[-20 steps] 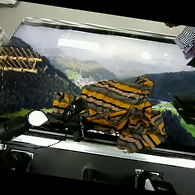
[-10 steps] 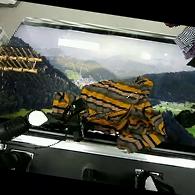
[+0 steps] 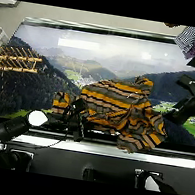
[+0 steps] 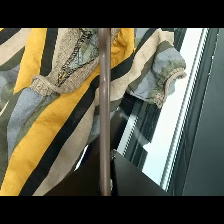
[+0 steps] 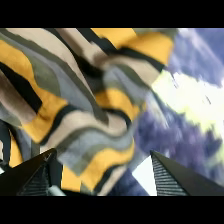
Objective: Fold the clothes and pants, and hang the long-sleeved shirts on hangers.
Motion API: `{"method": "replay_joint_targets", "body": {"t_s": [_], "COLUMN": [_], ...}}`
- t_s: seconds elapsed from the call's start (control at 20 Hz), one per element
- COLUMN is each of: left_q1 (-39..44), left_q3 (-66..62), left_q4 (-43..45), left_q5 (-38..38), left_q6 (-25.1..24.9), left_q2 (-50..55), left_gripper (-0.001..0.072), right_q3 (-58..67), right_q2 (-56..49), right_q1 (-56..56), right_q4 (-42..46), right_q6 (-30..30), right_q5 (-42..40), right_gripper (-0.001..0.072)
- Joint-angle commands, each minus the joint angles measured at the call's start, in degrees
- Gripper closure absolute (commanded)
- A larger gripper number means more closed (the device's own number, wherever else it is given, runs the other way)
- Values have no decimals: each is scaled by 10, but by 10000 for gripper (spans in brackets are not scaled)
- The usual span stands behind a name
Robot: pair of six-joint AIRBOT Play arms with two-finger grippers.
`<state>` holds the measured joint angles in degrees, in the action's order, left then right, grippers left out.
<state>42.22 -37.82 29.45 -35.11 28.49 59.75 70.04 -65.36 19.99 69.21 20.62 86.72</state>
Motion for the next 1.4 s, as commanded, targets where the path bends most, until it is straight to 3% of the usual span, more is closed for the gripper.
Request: {"method": "replay_joint_targets", "body": {"t_s": [0.0,0.5,0.7,1.0,1.05,1.1,1.15,1.2,1.35], "left_q1": [0,0,0,0,0,0,0,0,0], "left_q3": [0,0,0,0,0,0,0,0,0], "left_q4": [0,0,0,0,0,0,0,0,0], "left_q5": [1,1,1,1,1,1,1,1,0], "left_q6": [0,0,0,0,0,0,0,0,0], "left_q2": [0,0,0,0,0,0,0,0,0], "left_gripper": [684,684,684,684,684,684,684,684,684], "right_q3": [0,0,0,-1,-1,-1,-1,-1,0], "right_q2": [-51,-118,-139,-158,-162,-163,-163,-163,-160], "right_q1": [0,0,0,-16,-25,-35,-42,-47,-45], "right_q4": [-57,-88,-92,-99,-99,-87,-68,-50,-42], "right_q6": [-74,-121,-134,-155,-155,-155,-153,-148,-135], "right_q5": [4,1,17,14,13,13,14,16,26], "right_gripper": [59,65,181,203,274,468,618,688,690]}}
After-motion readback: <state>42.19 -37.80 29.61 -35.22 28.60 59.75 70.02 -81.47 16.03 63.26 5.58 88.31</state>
